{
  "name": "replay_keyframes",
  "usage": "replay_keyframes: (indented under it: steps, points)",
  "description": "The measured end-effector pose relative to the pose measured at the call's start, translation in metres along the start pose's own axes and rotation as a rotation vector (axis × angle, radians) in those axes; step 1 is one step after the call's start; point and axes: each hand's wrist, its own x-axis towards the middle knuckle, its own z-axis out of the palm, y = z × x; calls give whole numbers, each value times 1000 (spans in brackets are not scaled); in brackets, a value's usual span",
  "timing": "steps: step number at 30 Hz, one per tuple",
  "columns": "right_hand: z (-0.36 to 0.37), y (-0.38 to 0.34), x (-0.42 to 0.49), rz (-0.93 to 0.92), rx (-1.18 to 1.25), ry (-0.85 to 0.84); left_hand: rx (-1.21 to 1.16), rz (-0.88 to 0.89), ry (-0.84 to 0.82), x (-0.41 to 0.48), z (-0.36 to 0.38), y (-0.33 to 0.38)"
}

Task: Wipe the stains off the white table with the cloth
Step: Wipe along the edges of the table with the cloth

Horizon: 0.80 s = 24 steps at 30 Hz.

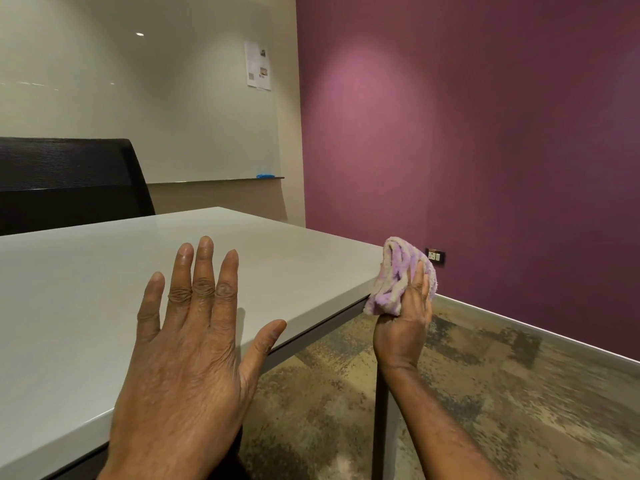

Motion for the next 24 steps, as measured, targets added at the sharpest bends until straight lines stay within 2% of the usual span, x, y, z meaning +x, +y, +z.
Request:
replay_keyframes:
  steps: [16,19,24]
  points:
    - [-3,-21,56,700,131,-46,-18,-3,-12,-1,1,-1]
    - [-10,-28,59,735,146,-71,-32,-14,-24,-1,1,-1]
    - [-19,-33,55,663,68,-150,-43,-17,-19,-1,4,-1]
